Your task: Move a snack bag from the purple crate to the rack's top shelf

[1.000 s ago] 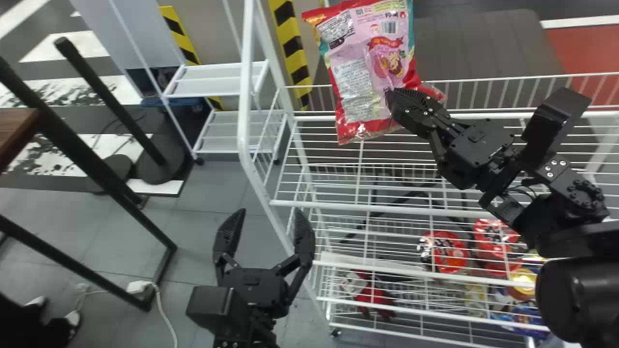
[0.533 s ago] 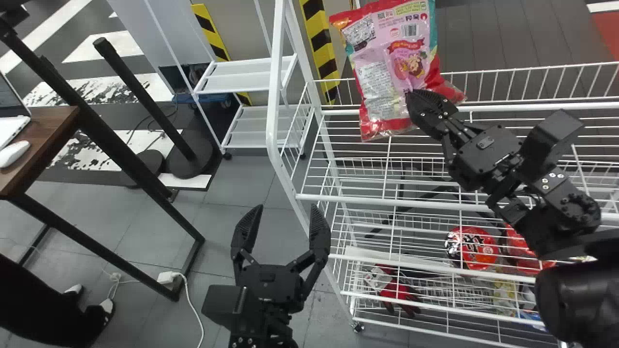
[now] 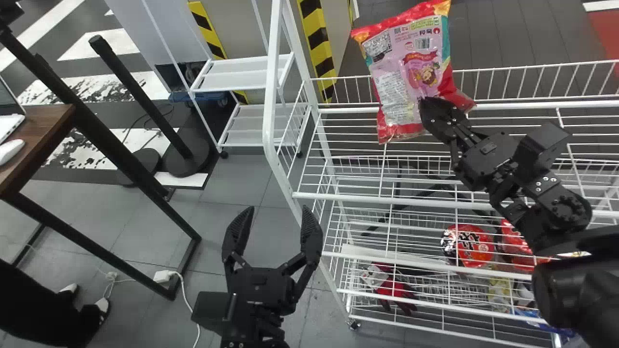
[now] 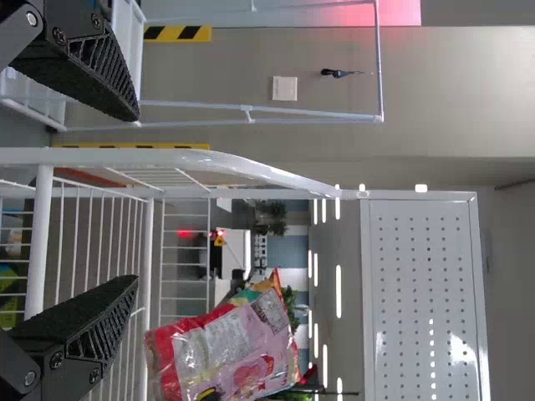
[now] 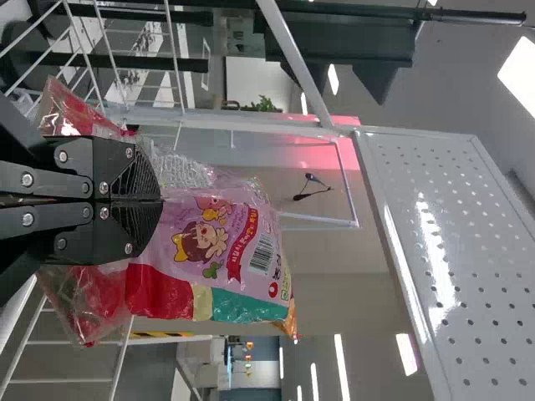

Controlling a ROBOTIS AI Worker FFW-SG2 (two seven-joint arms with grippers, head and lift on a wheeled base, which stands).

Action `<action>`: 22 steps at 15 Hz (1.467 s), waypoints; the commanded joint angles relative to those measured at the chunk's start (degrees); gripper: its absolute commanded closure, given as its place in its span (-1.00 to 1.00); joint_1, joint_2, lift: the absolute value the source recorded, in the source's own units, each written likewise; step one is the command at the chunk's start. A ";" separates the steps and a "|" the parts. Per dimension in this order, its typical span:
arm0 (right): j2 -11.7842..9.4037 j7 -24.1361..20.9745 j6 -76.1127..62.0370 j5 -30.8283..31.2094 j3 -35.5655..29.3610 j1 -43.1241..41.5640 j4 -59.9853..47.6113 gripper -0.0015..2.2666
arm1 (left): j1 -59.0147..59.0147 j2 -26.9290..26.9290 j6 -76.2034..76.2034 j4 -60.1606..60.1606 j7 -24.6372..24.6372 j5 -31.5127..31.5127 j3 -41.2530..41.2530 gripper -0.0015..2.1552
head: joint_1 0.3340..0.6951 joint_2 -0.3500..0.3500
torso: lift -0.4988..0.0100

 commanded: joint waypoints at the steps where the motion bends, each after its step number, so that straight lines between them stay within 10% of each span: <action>1: 0.05 0.01 -0.11 -0.22 0.03 -1.65 3.13 0.60 | -0.46 0.00 -0.26 0.59 0.00 0.23 0.00 -0.87 | 1.00 0.84 | 0.91; 11: 0.05 -0.08 4.29 -0.75 1.35 -4.20 8.14 0.29 | 0.77 0.00 -4.65 1.29 -0.09 0.75 0.44 -0.87 | 1.00 0.83 | 0.91; 17: 0.05 -0.08 4.81 -2.24 1.35 -4.20 8.49 -0.72 | 1.12 0.00 -5.71 1.29 -0.09 0.93 0.88 -0.87 | 1.00 0.85 | 0.91; 22: 0.05 0.01 4.99 -2.68 1.00 -3.05 7.78 -0.89 | 1.03 0.00 -5.53 1.38 -0.09 1.02 0.88 -0.87 | 1.00 0.84 | 0.91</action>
